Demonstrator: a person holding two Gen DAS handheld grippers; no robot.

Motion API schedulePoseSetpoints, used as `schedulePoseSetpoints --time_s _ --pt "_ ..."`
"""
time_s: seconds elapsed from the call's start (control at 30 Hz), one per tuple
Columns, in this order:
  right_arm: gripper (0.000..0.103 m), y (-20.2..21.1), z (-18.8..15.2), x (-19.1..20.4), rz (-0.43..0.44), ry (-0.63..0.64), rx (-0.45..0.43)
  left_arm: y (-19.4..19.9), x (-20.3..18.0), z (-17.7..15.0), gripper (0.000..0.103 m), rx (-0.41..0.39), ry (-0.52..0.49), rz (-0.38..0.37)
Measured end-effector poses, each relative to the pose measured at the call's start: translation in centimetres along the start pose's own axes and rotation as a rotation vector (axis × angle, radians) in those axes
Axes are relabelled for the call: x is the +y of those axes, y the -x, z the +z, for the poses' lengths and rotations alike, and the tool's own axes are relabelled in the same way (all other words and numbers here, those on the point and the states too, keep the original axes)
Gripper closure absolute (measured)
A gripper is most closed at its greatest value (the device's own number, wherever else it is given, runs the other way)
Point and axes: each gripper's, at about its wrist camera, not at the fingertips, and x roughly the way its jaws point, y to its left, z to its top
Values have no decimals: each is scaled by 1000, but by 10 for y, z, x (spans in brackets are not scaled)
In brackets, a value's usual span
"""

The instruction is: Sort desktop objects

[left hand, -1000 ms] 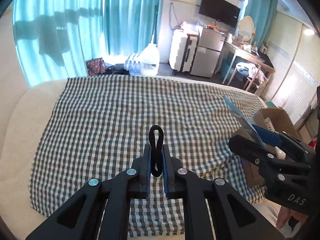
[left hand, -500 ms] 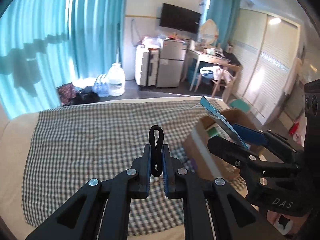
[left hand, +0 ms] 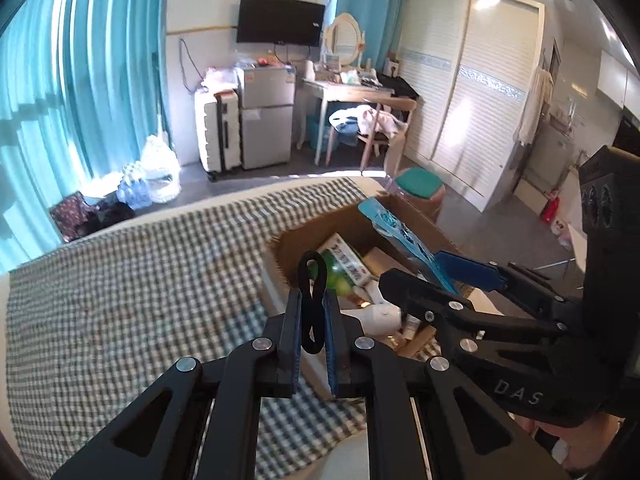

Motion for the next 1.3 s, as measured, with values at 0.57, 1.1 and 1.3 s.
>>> schedulePoseSetpoints --time_s 0.57,1.1,1.3 --pt "38 -56 2 -112 -88 -140 70 -123 -28 -4 93 141 -20 -22" --pt "4 -22 10 -93 -103 -183 -22 -68 23 -10 8 68 120 185" --pt "1 18 29 -50 -33 -64 -118 8 49 -17 0 -72 162 383"
